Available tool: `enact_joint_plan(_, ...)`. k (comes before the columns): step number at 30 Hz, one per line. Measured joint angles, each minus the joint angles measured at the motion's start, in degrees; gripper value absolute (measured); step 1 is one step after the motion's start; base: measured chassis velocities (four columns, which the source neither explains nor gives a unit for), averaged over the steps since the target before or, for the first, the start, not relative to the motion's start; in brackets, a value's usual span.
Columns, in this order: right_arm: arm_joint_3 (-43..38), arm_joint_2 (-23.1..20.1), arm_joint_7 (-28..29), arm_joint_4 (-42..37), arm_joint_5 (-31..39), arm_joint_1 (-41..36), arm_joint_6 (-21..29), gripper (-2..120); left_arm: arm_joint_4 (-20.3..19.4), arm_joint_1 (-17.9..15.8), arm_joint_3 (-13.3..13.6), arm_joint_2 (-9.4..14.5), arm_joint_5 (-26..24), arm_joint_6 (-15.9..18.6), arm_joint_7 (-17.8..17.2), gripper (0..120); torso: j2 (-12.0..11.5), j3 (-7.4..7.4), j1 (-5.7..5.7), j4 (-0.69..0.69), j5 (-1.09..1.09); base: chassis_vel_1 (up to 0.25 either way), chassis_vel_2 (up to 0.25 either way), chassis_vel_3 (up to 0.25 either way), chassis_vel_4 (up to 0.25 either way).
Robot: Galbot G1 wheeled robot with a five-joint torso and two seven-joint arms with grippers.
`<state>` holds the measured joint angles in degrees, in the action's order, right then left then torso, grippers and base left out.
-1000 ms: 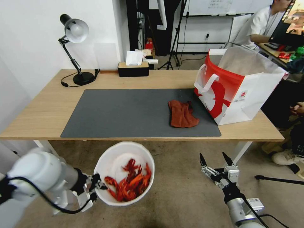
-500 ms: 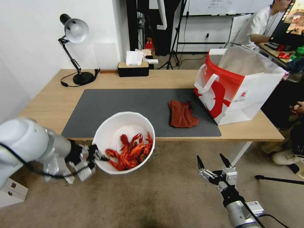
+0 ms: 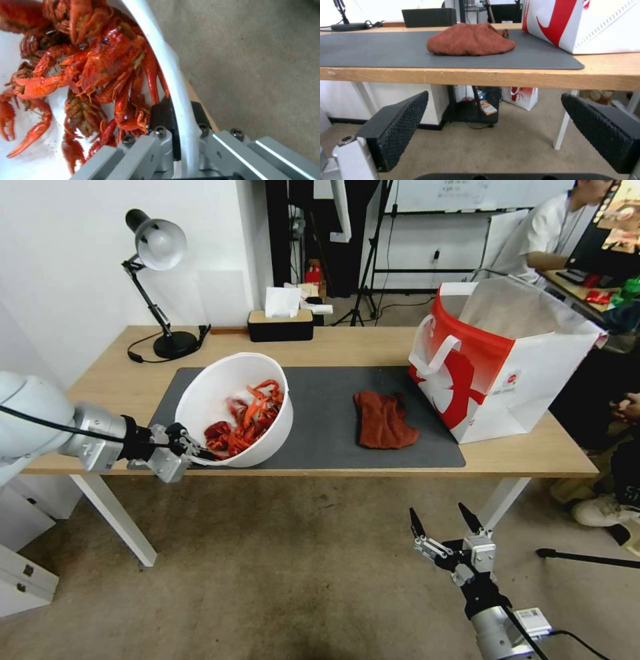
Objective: Sweep shrimp from table into container with towel, then put container into takeout bag.
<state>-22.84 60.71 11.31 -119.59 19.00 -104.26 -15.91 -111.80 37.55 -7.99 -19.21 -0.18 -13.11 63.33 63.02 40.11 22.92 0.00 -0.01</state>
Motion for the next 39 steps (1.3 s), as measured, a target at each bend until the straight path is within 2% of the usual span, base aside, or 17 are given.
enact_joint_plan(3,-0.1,0.2,0.0,0.0,0.0,-0.2,0.0,100,1.1,-2.6,2.8,-1.2,0.4,0.0,-0.3,0,0.0,0.0,0.0,0.0,0.0,0.0,0.0,0.0,0.0)
enact_joint_plan(6,-0.3,0.5,0.0,0.0,-0.2,-0.4,0.0,100,4.2,-10.9,11.2,-3.8,0.5,-0.2,-0.9,0,0.0,0.0,0.0,0.0,0.02,0.0,0.0,0.0,0.0)
enact_joint_plan(7,-0.3,0.5,0.0,0.0,-0.2,-0.4,0.0,100,4.2,-10.9,11.2,-3.8,0.5,-0.2,-0.9,0,0.0,0.0,0.0,0.0,0.02,0.0,0.0,0.0,0.0)
enact_joint_plan(10,-0.4,0.6,0.0,-0.3,-0.4,-0.4,0.0,100,7.4,-19.2,18.6,-7.7,0.5,-0.2,-1.1,0,0.0,0.0,0.0,0.01,0.02,0.0,0.0,0.0,0.0)
enact_joint_plan(14,-0.6,0.6,0.1,-0.5,-0.4,-0.6,0.0,100,9.8,-23.7,22.5,-10.7,0.8,-0.2,-1.1,0,0.0,0.01,0.0,0.0,0.0,0.0,0.0,0.0,0.0)
enact_joint_plan(16,-0.9,0.6,0.1,-0.5,-0.5,-0.8,0.0,100,13.9,-30.5,28.0,-15.0,1.0,0.0,-1.1,0,0.0,0.01,0.0,0.0,0.01,0.0,0.0,0.0,0.0)
enact_joint_plan(17,-0.9,0.6,0.1,-0.5,-0.5,-0.8,0.0,100,13.9,-30.5,28.0,-15.0,1.0,0.0,-1.1,0,0.0,0.01,0.0,0.0,0.01,0.0,0.0,0.0,0.0)
enact_joint_plan(18,-1.1,0.7,0.1,-0.5,-0.5,-0.8,0.0,100,16.6,-34.4,30.7,-17.6,1.0,0.3,-1.1,0,0.0,0.0,0.0,-0.01,0.02,0.0,0.0,0.0,0.0)
enact_joint_plan(19,-1.1,0.7,0.1,-0.5,-0.5,-0.8,0.0,100,16.6,-34.4,30.7,-17.6,1.0,0.3,-1.1,0,0.0,0.0,0.0,-0.01,0.02,0.0,0.0,0.0,0.0)
enact_joint_plan(22,-1.5,1.1,0.1,-0.2,-0.5,-0.7,0.2,100,23.7,-40.8,34.5,-24.9,1.4,0.3,-1.1,0,0.0,0.01,-0.01,0.02,0.01,0.0,0.0,0.0,0.0)
enact_joint_plan(23,-1.5,1.1,0.1,-0.2,-0.5,-0.7,0.2,100,23.7,-40.8,34.5,-24.9,1.4,0.3,-1.1,0,0.0,0.01,-0.01,0.02,0.01,0.0,0.0,0.0,0.0)
enact_joint_plan(25,-1.5,1.4,0.2,0.1,-0.5,-0.6,0.2,100,28.2,-44.5,36.8,-30.7,1.6,-0.1,-1.5,0,0.0,0.01,0.0,-0.02,0.04,0.0,0.0,0.0,0.0)
enact_joint_plan(26,-1.5,1.4,0.2,0.1,-0.5,-0.6,0.2,100,28.2,-44.5,36.8,-30.7,1.6,-0.1,-1.5,0,0.0,0.01,0.0,-0.02,0.04,0.0,0.0,0.0,0.0)
enact_joint_plan(28,-1.5,2.0,0.2,0.1,-0.9,-1.2,0.3,100,33.1,-47.9,38.5,-36.8,1.7,-0.6,-2.0,0,0.0,0.01,0.0,-0.02,0.03,0.0,0.0,0.0,0.0)
enact_joint_plan(29,-1.5,2.0,0.2,0.1,-0.9,-1.2,0.3,100,33.1,-47.9,38.5,-36.8,1.7,-0.6,-2.0,0,0.0,0.01,0.0,-0.02,0.03,0.0,0.0,0.0,0.0)
enact_joint_plan(32,-1.4,2.7,0.1,-0.1,-1.7,-1.7,0.3,100,39.8,-51.2,38.7,-42.3,2.4,-1.1,-2.2,0,0.0,0.0,0.0,-0.02,0.02,0.0,0.0,0.0,0.0)
enact_joint_plan(39,-1.5,3.0,0.1,-0.4,-2.6,-2.3,0.3,100,46.3,-55.4,38.3,-48.0,2.7,-0.6,-3.7,0,0.0,0.0,0.0,0.02,0.02,0.0,0.0,0.0,0.0)
